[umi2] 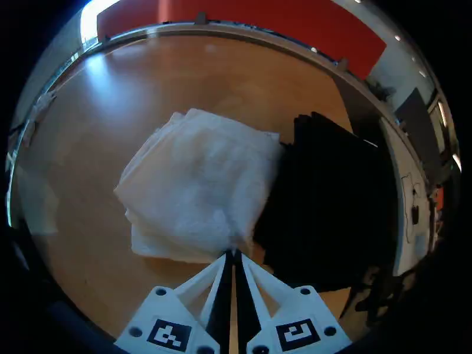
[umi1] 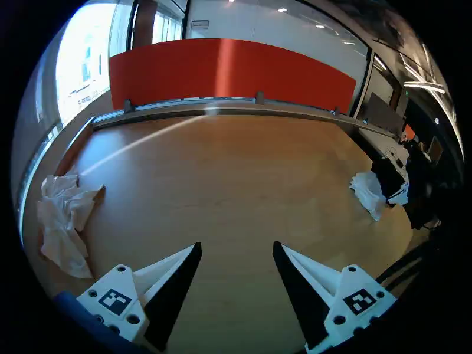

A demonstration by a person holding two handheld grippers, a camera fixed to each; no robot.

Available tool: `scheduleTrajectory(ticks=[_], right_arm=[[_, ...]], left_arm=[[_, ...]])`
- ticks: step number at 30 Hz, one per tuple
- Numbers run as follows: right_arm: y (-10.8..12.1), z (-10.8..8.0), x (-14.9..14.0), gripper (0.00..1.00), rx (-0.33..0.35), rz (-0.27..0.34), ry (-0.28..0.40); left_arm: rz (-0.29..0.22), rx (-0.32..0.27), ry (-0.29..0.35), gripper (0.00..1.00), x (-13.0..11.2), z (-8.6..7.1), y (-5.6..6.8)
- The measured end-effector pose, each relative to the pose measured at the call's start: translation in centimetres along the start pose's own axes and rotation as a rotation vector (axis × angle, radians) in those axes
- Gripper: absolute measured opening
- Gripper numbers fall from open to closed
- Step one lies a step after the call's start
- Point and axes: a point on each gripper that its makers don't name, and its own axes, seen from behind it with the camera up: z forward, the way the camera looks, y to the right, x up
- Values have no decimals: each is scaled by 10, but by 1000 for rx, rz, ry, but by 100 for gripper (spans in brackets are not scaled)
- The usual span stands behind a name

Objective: Fold towel

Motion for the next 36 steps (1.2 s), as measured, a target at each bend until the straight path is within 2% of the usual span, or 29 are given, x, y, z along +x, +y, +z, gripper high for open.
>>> scheduleTrajectory(ticks=[12,16,18,22,26,36], right_arm=[[1,-4,-3,8,-9,11,13],[0,-5,-4,14,-9,13,17],[-2,-7,-4,22,-10,11,24],[-8,-12,-1,46,-7,3,53],[-18,-17,5,53,9,-7,82],[-51,-20,28,53,60,-44,131]], left_arm=[[1,-5,0,89,2,2,3],[10,-6,-1,89,3,2,4],[12,-6,-1,89,3,2,5],[5,-8,1,89,3,2,5],[0,-12,4,89,4,2,6],[2,-16,12,89,5,2,6]])
